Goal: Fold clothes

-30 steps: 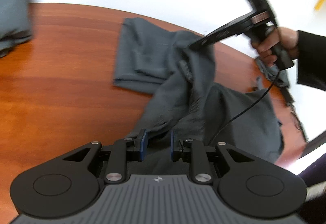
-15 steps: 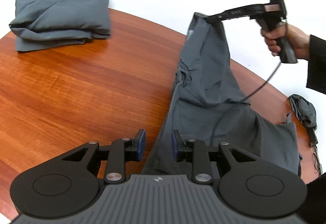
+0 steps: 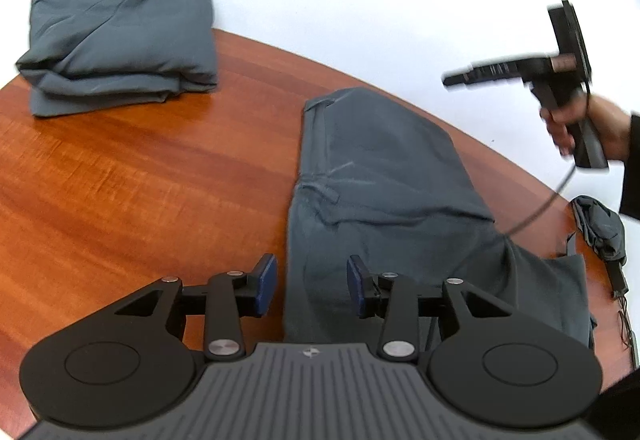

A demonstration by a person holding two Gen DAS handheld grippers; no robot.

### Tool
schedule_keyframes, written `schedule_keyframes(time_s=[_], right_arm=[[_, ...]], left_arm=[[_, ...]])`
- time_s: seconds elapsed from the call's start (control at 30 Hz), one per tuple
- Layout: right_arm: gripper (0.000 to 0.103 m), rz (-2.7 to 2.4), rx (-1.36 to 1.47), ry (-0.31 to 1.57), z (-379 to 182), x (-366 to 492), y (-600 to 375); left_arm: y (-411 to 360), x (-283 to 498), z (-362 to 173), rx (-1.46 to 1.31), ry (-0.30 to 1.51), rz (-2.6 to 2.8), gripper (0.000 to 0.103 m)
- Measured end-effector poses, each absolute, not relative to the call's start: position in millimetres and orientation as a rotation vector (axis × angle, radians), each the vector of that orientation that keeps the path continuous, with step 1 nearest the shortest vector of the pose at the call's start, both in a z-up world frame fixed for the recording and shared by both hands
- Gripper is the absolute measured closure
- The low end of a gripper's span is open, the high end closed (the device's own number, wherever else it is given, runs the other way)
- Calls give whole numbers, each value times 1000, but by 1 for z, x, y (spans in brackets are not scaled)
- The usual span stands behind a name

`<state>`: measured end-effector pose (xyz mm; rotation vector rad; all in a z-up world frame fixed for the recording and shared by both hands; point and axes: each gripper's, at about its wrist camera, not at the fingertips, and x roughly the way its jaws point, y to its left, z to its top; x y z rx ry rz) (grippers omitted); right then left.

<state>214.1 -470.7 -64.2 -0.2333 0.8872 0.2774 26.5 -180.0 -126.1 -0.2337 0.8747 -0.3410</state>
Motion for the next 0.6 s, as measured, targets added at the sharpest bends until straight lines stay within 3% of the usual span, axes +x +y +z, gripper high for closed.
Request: schedule_keyframes(time_s=[0.33,0.6], right_arm=[[45,96,-69,990,-100,206,-551],[44,52,45,993,-122,249,-578]], left_arm=[[-227,63,-131,-164,890,-422,59],[-251,85,-136,-133,911,-454,56]])
